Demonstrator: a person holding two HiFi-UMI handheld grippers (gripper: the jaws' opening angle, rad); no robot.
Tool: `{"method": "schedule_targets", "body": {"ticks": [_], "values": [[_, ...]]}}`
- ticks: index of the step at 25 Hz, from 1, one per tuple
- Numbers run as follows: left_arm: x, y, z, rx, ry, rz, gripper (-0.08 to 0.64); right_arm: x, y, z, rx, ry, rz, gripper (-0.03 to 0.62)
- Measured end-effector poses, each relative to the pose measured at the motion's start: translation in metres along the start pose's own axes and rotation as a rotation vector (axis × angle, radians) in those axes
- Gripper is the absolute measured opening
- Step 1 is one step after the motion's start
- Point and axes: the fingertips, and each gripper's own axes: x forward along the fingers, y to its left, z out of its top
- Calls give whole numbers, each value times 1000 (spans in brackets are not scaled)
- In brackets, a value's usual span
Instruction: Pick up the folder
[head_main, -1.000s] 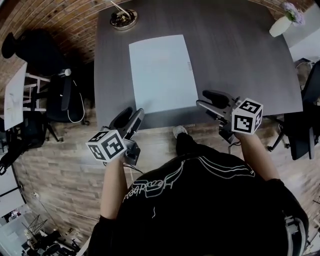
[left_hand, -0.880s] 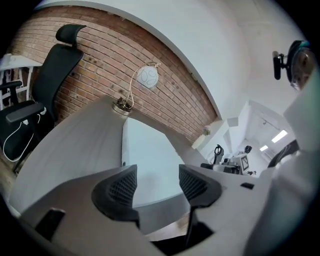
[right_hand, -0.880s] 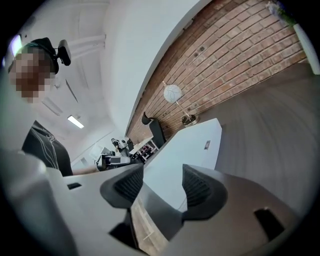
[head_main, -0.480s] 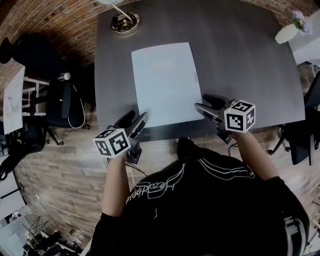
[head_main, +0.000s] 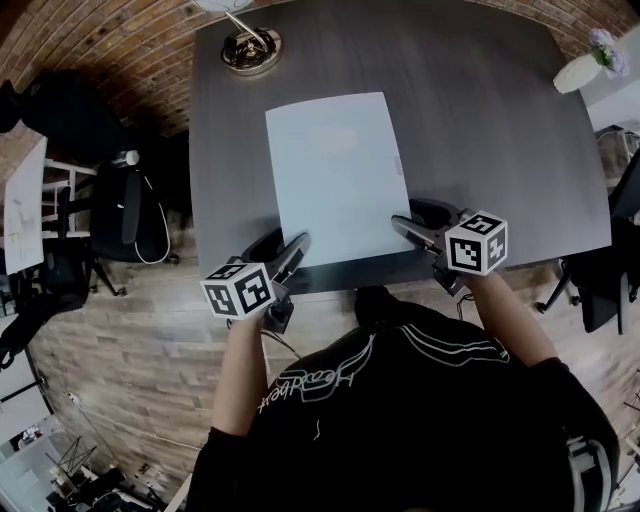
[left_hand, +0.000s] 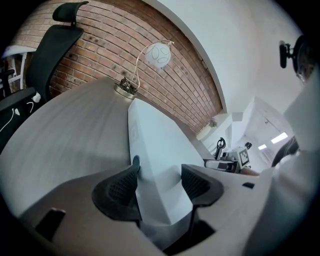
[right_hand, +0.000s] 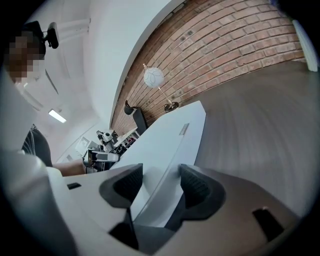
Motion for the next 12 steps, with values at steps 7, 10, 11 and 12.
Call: {"method": "schedule_targets", "body": {"ticks": [7, 10, 11, 12], "values": [[1, 2, -2, 13, 22, 7, 272, 1, 0, -1, -3, 4, 1, 216], [1, 3, -3, 11, 19, 10, 272, 1, 0, -1, -2, 0, 6, 216], [1, 3, -3, 6, 16, 11, 272, 0, 0, -1, -2, -2, 8, 216], [2, 2, -3, 0, 12, 11, 272, 0, -1, -1, -2, -4, 8, 216]]}}
